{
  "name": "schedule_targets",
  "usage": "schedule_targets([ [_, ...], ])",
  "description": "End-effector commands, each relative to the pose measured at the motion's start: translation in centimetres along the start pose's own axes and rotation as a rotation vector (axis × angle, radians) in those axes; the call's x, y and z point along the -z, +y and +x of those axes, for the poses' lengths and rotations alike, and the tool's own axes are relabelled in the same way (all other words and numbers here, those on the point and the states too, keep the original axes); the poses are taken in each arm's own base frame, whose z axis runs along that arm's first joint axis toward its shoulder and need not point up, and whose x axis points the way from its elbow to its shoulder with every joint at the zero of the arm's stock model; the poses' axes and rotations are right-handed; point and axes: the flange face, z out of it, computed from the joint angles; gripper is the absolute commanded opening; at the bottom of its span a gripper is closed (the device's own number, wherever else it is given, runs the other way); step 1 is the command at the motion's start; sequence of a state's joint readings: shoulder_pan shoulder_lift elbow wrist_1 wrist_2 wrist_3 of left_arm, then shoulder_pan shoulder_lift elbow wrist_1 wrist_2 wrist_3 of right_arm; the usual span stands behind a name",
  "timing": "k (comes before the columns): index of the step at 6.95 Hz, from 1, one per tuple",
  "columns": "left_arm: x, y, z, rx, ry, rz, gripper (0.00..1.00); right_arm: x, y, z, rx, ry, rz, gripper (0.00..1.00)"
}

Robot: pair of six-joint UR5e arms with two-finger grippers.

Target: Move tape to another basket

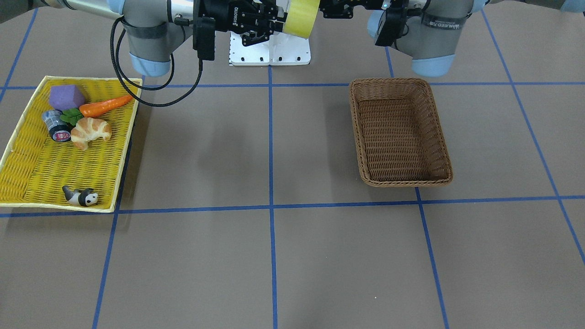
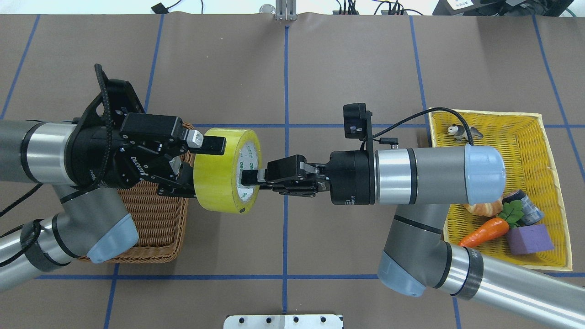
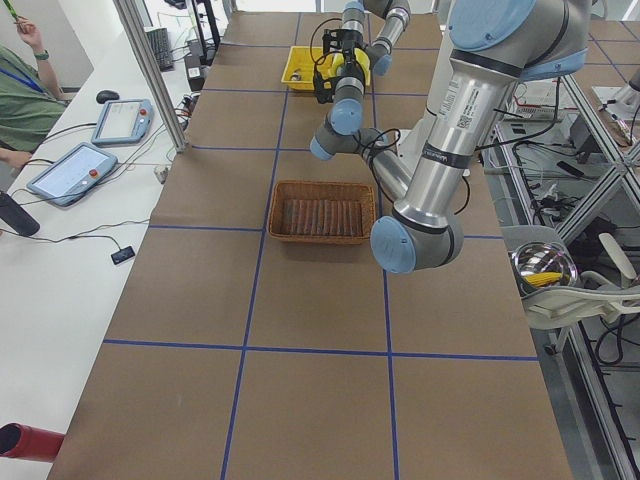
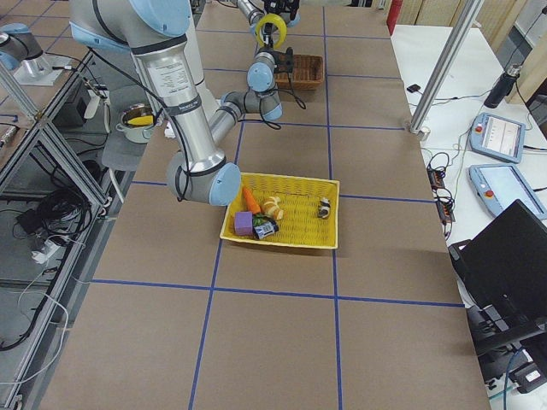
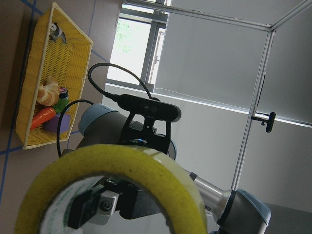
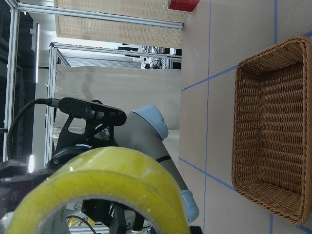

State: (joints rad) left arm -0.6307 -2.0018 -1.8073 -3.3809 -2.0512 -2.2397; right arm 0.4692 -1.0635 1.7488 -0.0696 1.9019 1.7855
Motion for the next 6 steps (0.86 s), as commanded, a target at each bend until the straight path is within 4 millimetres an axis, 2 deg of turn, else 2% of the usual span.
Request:
schedule_targets([
  [1, -0.18, 0.17, 0.04, -0.004, 0.002, -0.008, 0.55, 0.00, 0.06, 0.07, -0.002, 0.001, -0.001, 0.00],
  [2, -0.23, 0.17, 0.00, -0.005, -0.001, -0.011, 0.49, 0.06, 0.07, 0.13, -0.001, 0.001, -0.001, 0.00],
  [5, -0.18, 0.20, -0.07, -0.004, -0.005, -0.014, 0.45, 0.32, 0.11, 0.37, -0.003, 0.003, -0.001, 0.00],
  [6, -0.18, 0.20, -0.08, -0.004, -0.005, -0.014, 0.33, 0.26, 0.07, 0.37, -0.005, 0.003, 0.001, 0.17],
])
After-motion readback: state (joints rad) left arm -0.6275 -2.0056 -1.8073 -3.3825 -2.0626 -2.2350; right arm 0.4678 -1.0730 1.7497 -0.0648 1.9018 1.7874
